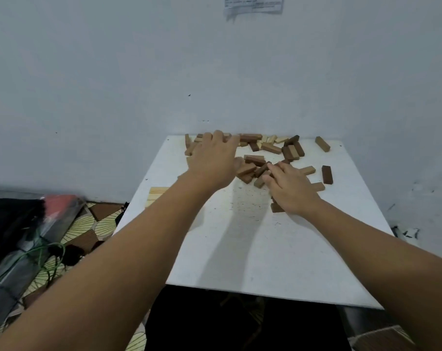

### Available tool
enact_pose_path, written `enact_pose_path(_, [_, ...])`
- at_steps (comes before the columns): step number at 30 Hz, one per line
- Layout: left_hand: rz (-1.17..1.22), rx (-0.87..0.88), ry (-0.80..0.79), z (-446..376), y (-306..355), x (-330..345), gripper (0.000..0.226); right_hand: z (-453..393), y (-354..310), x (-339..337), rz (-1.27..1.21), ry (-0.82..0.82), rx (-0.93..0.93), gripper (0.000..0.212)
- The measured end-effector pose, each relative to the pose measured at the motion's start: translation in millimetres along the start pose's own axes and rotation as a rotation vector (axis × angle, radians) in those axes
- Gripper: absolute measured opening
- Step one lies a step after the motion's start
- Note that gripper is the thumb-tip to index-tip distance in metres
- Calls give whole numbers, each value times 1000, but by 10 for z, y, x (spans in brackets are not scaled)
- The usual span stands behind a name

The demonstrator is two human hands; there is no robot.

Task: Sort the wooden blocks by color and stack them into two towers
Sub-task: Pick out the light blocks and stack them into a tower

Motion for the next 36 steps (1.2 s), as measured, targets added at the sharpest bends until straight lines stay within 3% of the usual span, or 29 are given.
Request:
enact_pose_path(7, [101, -121, -179, -470, 445, 945, 52, -369, 412, -102, 142, -59, 2, 56])
enact_pose_path(14, [144, -184, -108, -1298, 597, 1361, 45, -1066, 753, -86, 150, -25, -59, 49])
enact_pose_path(21, [105, -198, -157, -1857, 659, 1716, 48, -1749, 930, -193, 203, 77, -59, 43])
enact_pose_path(27, [233, -305, -35, -1862, 580, 1779, 23, -2060, 984, -134, 306, 3, -31, 49])
enact_pose_path(32, [260, -356, -46, -1826, 546, 1756, 38, -2102, 884, -222, 416, 32, -71, 34])
enact_pose_path(36, [239, -360, -66, -1815, 559, 1728, 49, -2178, 885, -288, 377, -25, -61, 52])
Point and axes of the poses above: each hand's wrist, its own z-axis away from the middle knuckle, its own x-axis out of the palm, y = z × x, the point moved 6 cm from there along -z, towards the middle knuckle, and after that the axes turned 9 degrees about -z, right-handed, at the moved point
